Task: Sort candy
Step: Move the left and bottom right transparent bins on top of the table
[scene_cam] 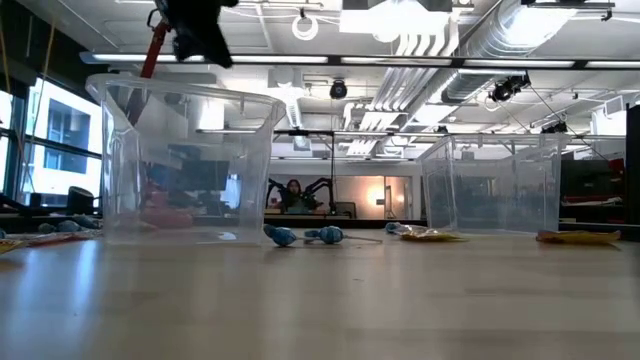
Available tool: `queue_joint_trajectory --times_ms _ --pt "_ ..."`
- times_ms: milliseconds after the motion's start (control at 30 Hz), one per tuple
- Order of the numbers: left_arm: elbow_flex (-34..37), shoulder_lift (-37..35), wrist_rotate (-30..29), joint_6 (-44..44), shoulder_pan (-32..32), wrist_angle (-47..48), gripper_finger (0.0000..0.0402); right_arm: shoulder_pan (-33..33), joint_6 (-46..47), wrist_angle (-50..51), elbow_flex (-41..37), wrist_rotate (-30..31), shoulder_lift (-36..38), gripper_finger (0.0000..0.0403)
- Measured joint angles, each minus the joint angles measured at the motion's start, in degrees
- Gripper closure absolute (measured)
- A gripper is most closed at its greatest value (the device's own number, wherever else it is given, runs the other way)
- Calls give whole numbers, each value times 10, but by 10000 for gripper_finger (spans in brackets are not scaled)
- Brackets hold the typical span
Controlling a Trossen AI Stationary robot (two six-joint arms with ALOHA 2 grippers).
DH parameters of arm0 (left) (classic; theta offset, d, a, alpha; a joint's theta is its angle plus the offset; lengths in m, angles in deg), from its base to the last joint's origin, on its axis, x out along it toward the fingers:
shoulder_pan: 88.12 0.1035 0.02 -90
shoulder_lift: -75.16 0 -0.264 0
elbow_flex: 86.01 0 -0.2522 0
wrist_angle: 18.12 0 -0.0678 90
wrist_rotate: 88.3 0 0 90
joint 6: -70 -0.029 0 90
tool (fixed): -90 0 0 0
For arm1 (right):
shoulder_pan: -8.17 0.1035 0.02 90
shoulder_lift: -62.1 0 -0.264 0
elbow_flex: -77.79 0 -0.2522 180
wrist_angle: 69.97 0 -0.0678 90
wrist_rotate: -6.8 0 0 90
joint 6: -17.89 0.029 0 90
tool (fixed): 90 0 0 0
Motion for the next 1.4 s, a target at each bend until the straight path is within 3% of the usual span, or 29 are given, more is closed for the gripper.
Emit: queue_joint_trajectory --times_ms 200,300,400,567,833,1200,1300,1400 --pt "0 -23 63 175 -59 234 402 0 -14 0 0 28 0 402" --pt "1 -26 61 267 -68 352 401 0 -14 0 0 28 0 402" --pt "17 -26 48 320 -68 398 402 0 -17 1 0 28 0 402" --pt "75 -25 36 339 -53 344 402 0 -18 1 0 28 0 402" --pt "133 -16 -46 336 -17 221 401 0 -18 1 0 28 0 402" --pt "135 -6 -259 176 91 49 402 0 -18 1 0 27 0 402" --pt "133 -4 -263 105 122 5 402 0 -18 1 0 27 0 402" --pt "104 -7 -255 85 137 25 401 0 -18 1 0 26 0 402"
